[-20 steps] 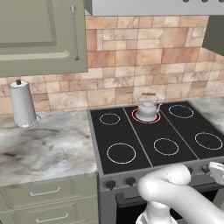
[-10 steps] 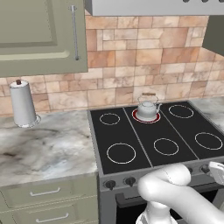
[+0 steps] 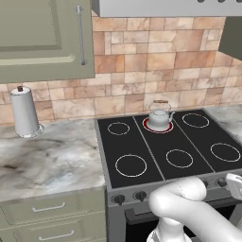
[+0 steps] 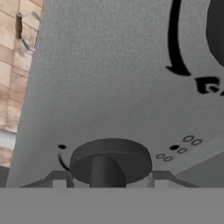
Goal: Lower the heat of the kettle.
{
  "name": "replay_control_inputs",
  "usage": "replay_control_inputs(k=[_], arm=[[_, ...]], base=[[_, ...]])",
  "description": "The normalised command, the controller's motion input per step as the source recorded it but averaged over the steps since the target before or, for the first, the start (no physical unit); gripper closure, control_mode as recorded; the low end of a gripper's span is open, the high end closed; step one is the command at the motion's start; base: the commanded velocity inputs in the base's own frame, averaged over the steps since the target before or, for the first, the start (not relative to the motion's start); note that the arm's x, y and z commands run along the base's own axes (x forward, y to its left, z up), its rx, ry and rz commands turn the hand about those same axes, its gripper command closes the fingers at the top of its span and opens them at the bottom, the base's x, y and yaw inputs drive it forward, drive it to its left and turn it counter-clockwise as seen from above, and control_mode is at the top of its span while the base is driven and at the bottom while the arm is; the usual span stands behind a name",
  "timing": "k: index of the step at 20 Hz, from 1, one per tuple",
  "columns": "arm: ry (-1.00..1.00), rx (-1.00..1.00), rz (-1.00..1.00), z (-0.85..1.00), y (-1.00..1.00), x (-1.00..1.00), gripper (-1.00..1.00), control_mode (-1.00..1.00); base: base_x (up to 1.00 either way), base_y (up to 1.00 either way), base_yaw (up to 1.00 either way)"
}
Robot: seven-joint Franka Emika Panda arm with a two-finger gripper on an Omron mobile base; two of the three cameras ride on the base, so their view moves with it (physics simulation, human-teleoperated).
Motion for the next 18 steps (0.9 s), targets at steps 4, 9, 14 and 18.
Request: replay_control_inputs(k=[4,9,14,18], arm=[[-0.07,0.11,-0.01,0.02,0.00,-0.05,1.00,-1.00],[-0.14,0.13,-0.01,0.00,0.00,-0.06,1.00,-1.00],[-0.14,0.13,-0.03,0.02,0.00,-0.04,1.00,-1.00],[-0.09,0.15,-0.05,0.08,0.00,0.00,1.00,-1.00]], base=[[0.00,0.00,0.00],[0.00,0.00,0.00],[0.00,0.00,0.00],[0.00,0.00,0.00]])
